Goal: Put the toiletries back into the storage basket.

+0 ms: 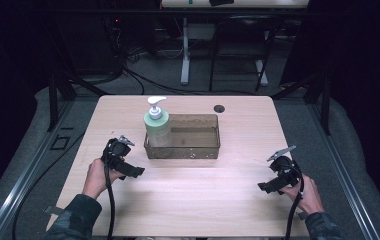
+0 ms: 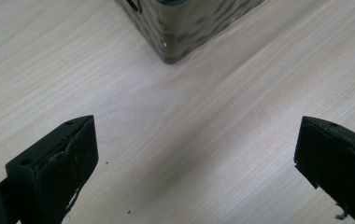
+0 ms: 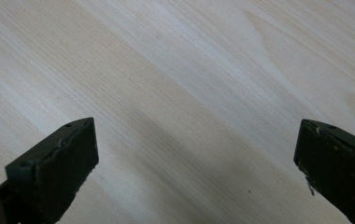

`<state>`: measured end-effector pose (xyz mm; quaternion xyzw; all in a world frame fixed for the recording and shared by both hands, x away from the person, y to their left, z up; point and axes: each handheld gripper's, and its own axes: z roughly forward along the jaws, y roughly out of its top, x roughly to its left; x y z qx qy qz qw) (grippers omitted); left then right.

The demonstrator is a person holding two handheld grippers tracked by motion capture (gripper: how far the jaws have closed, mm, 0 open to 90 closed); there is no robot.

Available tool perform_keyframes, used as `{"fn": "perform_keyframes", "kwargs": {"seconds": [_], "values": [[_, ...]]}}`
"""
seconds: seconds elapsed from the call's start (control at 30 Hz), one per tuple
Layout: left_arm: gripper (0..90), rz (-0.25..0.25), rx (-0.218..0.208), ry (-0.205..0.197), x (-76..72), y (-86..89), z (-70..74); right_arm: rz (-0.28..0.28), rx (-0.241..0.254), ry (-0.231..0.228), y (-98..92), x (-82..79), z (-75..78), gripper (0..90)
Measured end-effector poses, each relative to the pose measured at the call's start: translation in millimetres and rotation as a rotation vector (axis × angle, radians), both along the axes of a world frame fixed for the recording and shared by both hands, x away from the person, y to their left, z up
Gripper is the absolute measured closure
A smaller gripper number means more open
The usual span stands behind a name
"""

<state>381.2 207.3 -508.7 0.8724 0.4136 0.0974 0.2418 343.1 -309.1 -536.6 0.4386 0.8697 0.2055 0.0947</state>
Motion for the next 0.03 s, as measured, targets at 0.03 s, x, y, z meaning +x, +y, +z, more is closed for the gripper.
{"fn": "perform_keyframes", "kwargs": {"seconds": [0.03], "values": [[0.0, -0.006, 0.004, 0.005, -0.2, 0.2, -1.7, 0.001, 0.001, 0.000, 0.0, 0.1, -0.1, 0.0]]}}
